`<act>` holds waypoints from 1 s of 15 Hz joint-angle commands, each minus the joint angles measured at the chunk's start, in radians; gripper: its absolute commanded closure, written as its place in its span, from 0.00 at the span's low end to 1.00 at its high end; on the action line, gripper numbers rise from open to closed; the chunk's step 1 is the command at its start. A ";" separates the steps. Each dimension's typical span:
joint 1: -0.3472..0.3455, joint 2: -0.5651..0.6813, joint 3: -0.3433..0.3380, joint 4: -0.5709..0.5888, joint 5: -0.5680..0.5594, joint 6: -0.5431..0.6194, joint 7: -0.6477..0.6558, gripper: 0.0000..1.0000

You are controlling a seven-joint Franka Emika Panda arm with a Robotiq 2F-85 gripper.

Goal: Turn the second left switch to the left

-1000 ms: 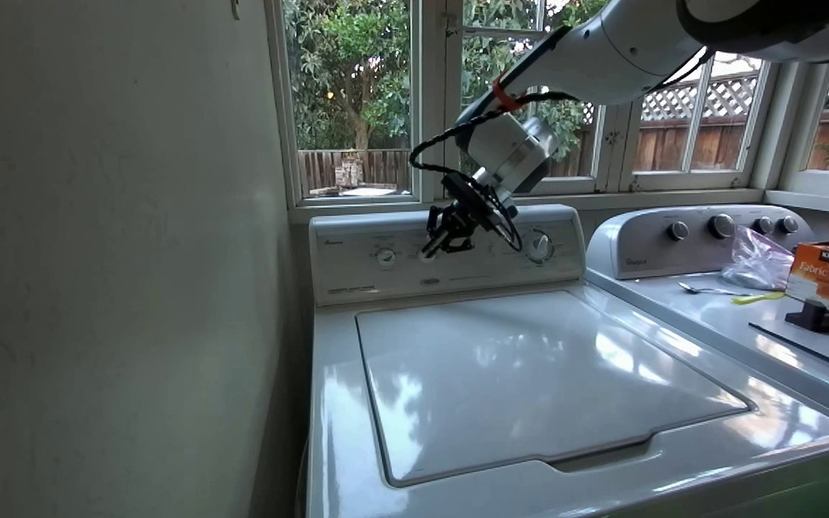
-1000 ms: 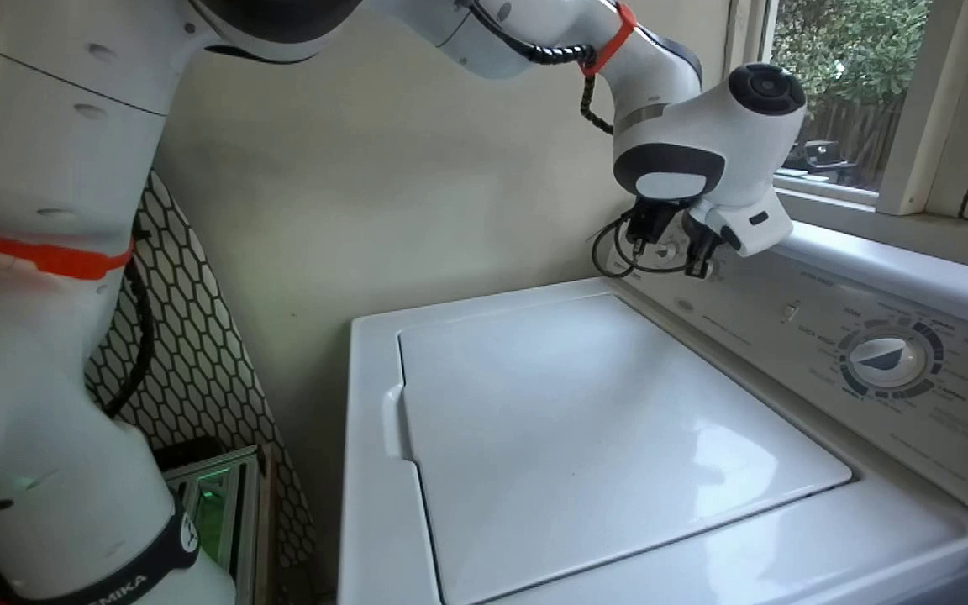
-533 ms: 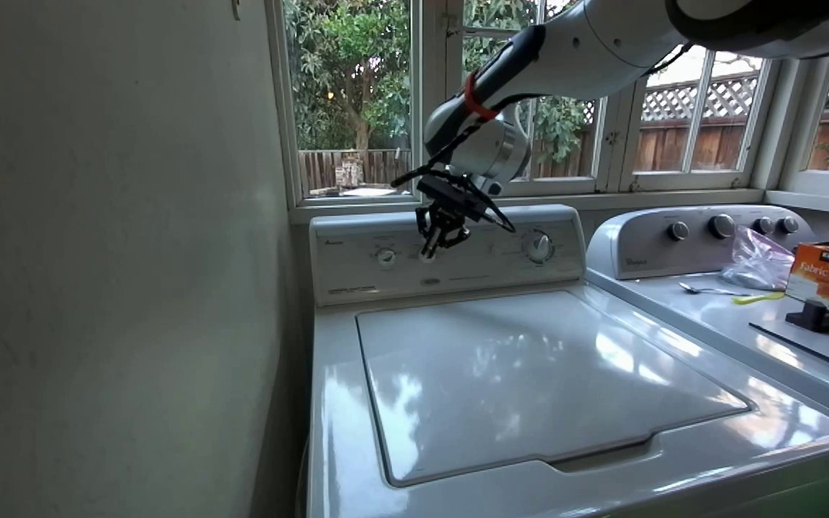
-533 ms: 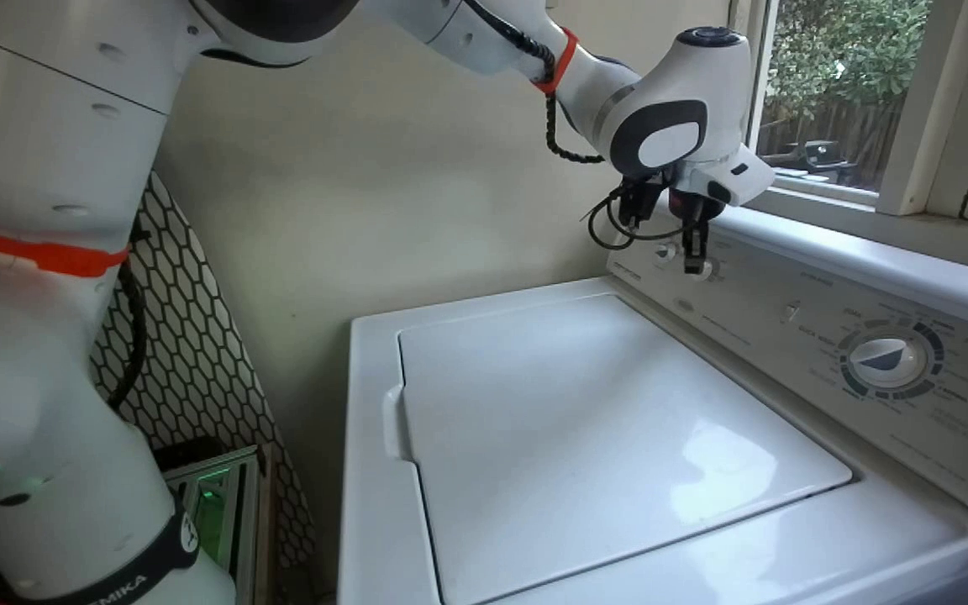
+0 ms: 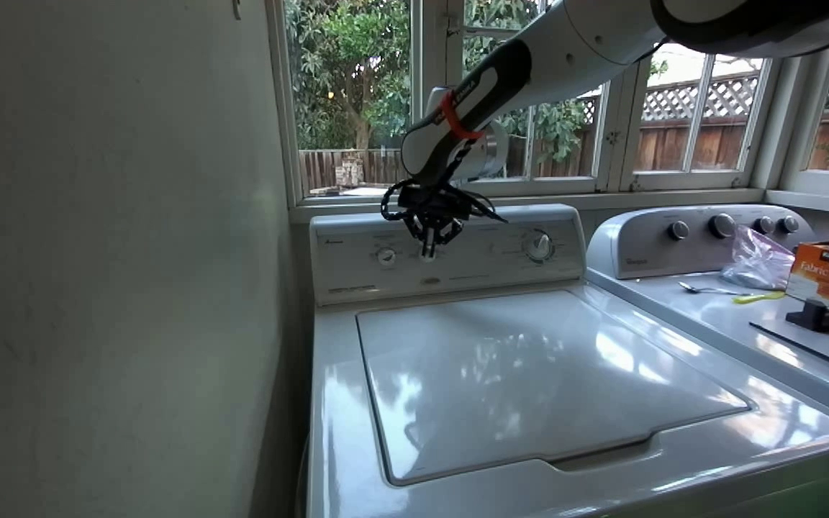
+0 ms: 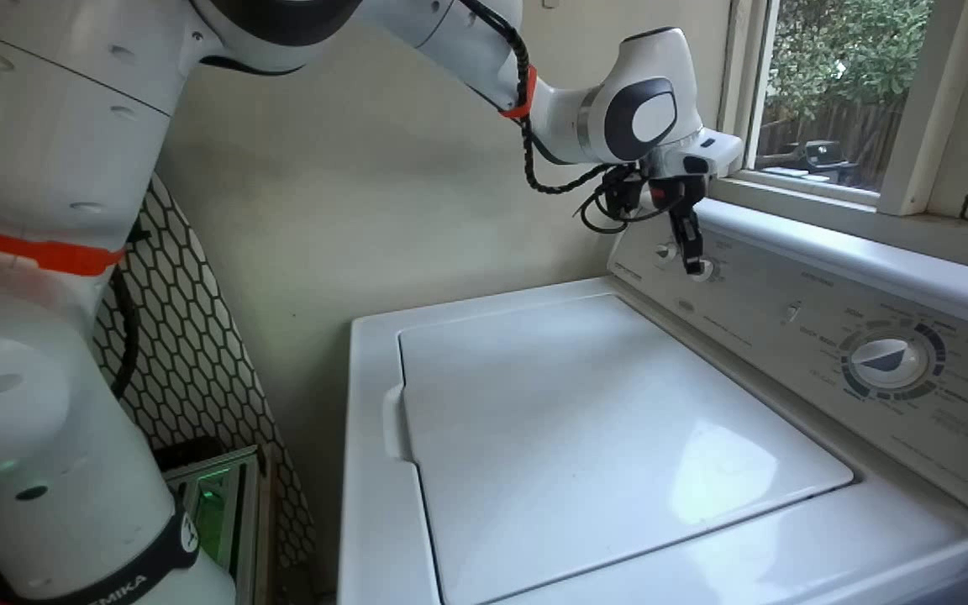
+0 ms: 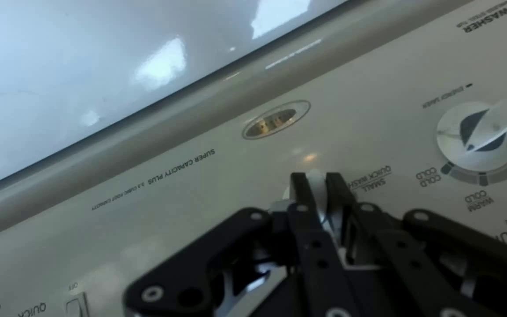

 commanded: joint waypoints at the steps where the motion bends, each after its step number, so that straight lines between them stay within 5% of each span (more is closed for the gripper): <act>1: 0.046 -0.020 -0.070 -0.015 -0.180 -0.086 0.104 0.96; 15: 0.096 -0.069 -0.096 -0.037 -0.506 -0.166 0.117 0.96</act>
